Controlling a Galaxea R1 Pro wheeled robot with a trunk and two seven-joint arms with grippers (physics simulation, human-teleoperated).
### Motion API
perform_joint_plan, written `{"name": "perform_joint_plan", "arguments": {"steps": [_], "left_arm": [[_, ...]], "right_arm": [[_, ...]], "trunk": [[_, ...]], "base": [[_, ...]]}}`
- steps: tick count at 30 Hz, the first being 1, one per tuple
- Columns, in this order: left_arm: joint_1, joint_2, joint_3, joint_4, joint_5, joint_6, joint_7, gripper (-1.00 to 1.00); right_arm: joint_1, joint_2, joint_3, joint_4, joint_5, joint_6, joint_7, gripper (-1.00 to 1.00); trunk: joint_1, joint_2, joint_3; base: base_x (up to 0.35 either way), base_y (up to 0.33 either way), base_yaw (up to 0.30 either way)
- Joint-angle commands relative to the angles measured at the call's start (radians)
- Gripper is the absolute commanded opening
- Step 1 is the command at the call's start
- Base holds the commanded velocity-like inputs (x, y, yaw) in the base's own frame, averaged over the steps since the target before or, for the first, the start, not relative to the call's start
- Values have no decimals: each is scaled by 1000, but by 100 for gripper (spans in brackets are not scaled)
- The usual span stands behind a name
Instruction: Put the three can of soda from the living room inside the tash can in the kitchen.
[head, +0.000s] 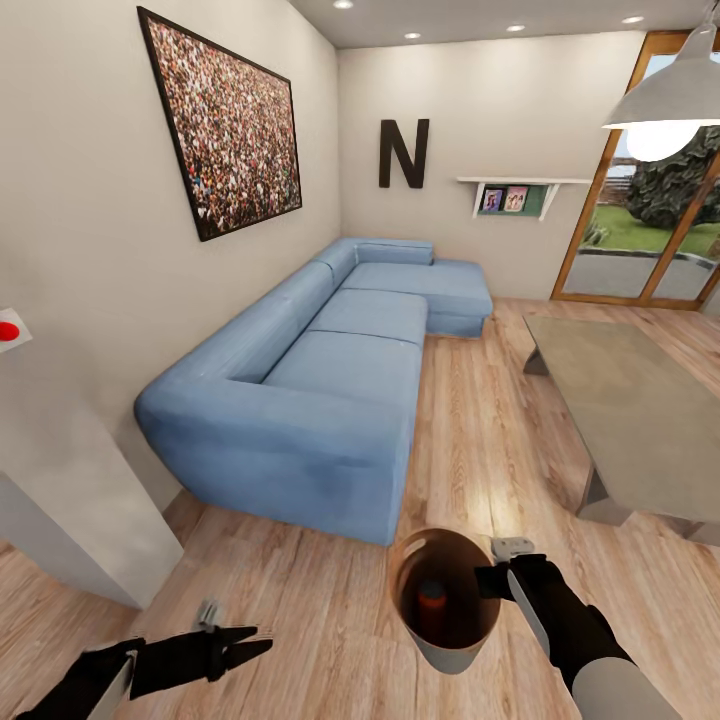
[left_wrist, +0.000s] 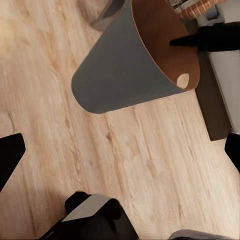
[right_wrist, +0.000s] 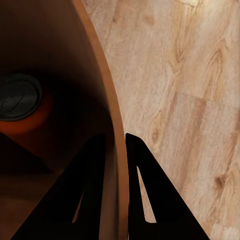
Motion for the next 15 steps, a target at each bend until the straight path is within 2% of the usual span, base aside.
{"name": "perform_joint_plan", "arguments": {"steps": [1,4,15], "left_arm": [[0,1,0,16,0,-17,1,100],[0,5,5,69,0,-81,3,100],[0,8,11,84,1,-102,2,100]], "right_arm": [[0,0,0,0,-10,0,4,-100],[0,0,0,0,-10,0,4,-100],[0,0,0,-2,-10,0,5,-100]], "trunk": [[0,0,0],[0,0,0],[0,0,5]], "base": [[0,0,0],[0,0,0],[0,0,0]]}}
